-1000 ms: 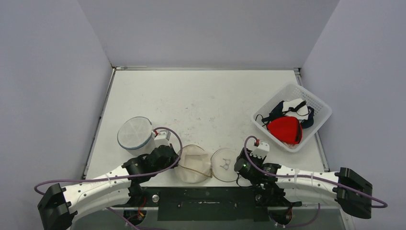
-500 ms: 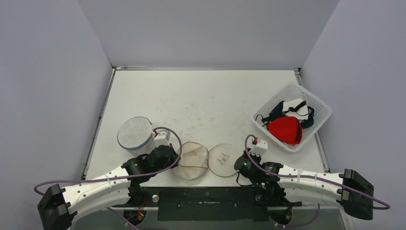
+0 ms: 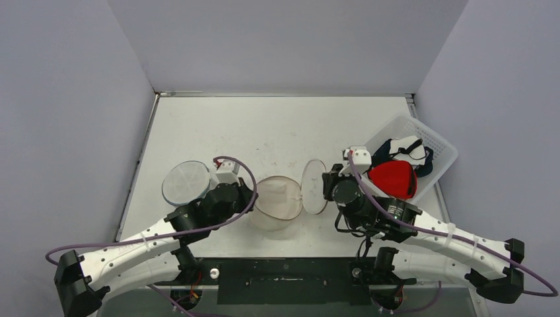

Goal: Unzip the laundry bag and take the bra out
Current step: Pick up the laundry bag at the center of the board.

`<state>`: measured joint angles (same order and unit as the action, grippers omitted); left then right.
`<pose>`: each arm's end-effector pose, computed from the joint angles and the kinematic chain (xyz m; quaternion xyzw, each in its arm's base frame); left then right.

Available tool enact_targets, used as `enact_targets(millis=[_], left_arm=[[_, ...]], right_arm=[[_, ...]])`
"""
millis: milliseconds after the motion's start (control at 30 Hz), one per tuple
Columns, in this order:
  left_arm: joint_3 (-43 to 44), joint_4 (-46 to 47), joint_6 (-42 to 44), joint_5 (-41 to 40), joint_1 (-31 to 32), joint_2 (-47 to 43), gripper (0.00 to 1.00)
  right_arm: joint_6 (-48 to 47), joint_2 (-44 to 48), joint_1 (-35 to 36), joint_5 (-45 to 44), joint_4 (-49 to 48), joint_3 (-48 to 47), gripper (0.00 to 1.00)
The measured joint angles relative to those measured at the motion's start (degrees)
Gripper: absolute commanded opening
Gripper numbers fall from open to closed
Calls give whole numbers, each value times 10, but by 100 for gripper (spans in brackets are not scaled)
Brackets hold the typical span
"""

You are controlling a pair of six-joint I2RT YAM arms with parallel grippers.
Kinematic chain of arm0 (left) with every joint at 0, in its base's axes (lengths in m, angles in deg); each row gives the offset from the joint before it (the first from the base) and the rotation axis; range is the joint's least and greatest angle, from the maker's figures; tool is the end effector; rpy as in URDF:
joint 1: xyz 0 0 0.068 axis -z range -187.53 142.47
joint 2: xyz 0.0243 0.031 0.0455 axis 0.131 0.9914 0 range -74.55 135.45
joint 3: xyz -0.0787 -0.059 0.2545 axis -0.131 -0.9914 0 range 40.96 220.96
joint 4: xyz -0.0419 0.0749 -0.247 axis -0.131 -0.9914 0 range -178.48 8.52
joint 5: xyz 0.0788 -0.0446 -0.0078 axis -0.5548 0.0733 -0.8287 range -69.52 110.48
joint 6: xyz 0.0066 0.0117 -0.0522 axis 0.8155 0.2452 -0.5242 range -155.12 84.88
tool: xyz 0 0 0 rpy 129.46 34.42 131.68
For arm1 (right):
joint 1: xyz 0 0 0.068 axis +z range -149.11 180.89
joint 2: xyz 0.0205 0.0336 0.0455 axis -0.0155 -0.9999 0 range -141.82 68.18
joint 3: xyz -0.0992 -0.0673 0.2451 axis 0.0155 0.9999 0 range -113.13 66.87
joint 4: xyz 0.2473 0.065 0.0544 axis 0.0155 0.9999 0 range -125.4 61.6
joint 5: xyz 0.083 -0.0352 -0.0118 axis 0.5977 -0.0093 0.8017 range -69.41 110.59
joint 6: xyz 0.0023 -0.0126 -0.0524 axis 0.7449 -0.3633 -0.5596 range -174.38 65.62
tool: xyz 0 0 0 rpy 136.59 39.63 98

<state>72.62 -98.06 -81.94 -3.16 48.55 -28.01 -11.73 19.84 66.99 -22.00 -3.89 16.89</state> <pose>0.1132 -0.1428 0.2447 -0.0309 0.8591 -0.2629 0.4380 0.0927 0.1498 0.3278 0.0142 0.8265 0.1964 0.5274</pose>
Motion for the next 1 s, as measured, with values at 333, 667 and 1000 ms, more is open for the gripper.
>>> enact_targets(millis=[333, 667, 1000], left_arm=[[145, 31, 75, -32, -6, 59, 0], [121, 82, 81, -21, -19, 153, 0], [91, 97, 68, 0, -26, 180, 14]], right_arm=[[-161, -61, 0, -16, 38, -180, 5], [-202, -119, 0, -49, 89, -269, 5], [-192, -151, 4, -56, 128, -228, 5]])
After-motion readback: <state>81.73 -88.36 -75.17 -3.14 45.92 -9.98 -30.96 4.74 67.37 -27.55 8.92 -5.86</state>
